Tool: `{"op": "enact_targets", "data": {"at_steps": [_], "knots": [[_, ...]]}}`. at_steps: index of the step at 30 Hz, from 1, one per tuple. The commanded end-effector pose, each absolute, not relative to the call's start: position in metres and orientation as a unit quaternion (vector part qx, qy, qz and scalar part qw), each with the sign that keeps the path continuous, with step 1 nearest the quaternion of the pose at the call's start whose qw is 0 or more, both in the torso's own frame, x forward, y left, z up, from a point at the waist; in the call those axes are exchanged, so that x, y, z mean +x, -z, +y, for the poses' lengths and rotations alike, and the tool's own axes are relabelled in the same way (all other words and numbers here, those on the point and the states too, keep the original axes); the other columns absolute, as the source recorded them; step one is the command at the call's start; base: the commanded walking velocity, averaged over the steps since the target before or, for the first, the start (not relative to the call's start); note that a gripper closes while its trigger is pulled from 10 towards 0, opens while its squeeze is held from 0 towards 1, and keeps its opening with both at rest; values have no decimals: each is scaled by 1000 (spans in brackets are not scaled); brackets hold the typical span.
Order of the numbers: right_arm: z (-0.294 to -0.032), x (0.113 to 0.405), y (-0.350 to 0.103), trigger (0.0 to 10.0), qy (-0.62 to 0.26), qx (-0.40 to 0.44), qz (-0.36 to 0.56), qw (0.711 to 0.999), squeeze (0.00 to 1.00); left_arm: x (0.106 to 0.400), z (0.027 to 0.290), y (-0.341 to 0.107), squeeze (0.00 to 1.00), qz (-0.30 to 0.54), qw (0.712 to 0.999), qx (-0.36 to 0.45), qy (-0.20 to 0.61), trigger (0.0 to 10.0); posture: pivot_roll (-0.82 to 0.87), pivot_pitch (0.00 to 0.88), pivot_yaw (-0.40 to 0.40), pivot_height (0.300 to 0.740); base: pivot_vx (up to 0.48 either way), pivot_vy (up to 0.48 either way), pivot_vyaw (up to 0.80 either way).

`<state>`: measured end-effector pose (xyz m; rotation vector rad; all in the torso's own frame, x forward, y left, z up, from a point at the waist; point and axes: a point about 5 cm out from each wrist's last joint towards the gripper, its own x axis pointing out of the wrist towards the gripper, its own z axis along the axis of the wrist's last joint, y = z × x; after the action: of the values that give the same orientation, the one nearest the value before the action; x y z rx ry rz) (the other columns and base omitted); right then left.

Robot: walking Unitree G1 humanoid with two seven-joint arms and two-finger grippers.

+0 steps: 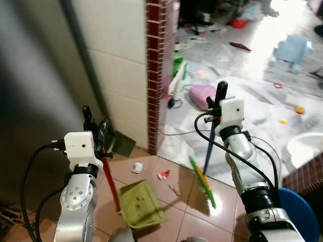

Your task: Sweep floor

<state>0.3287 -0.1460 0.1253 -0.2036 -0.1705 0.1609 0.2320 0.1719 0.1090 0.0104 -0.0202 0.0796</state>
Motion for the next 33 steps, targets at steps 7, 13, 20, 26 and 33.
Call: {"op": "enact_targets", "data": {"at_steps": [7, 13, 20, 26, 33], "knots": [[-141, 331, -136, 10000, -90, -96, -112, 985, 0, 234, 172, -120, 0, -36, 998, 13, -41, 10000, 44, 5, -47, 740, 277, 0, 0], [-140, 332, -137, 10000, -92, -94, -112, 985, 0, 239, 168, -121, 0, -44, 998, 12, -40, 10000, 41, 14, -60, 740, 44, 0, 0], [-138, 332, -136, 10000, -100, -95, -106, 985, 0, 252, 166, -118, 0, -58, 996, 22, -61, 10000, 24, 43, -95, 740, 0, 0, 0], [-141, 332, -138, 10000, -103, -100, -98, 985, 0, 262, 163, -111, 0, -68, 995, 47, -59, 10000, -4, 69, -126, 740, 0, 0, 0], [-150, 335, -146, 10000, -93, -97, -95, 986, 0, 279, 154, -101, 0, -61, 996, 48, -51, 10000, -66, 104, -133, 740, 0, 0, 0]]}}
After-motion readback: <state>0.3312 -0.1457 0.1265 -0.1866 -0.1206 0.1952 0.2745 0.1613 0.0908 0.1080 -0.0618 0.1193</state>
